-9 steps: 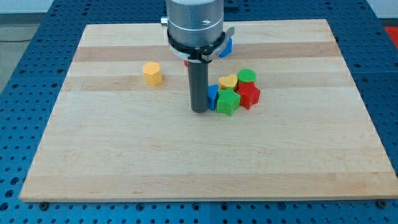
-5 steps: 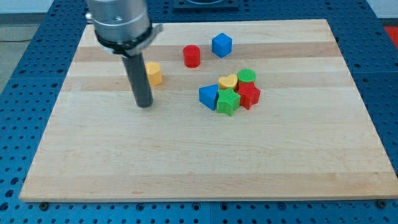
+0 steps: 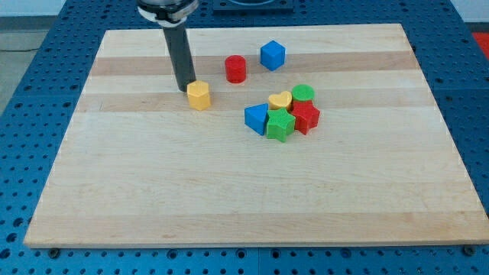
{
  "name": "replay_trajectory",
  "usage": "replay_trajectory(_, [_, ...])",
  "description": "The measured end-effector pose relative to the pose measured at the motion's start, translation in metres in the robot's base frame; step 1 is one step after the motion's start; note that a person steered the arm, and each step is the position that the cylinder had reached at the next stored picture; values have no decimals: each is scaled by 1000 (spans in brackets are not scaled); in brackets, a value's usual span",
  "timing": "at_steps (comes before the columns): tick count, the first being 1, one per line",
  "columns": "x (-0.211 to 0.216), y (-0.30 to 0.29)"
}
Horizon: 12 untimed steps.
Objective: Push yellow hexagon into blue triangle
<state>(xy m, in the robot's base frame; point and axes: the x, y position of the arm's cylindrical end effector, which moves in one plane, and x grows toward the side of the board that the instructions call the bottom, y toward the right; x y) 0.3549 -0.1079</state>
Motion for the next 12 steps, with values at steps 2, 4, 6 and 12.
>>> replay_trajectory(2, [6, 15])
replay_trajectory(4, [12, -19])
replay_trajectory(6, [20, 28])
replay_trajectory(12, [36, 46])
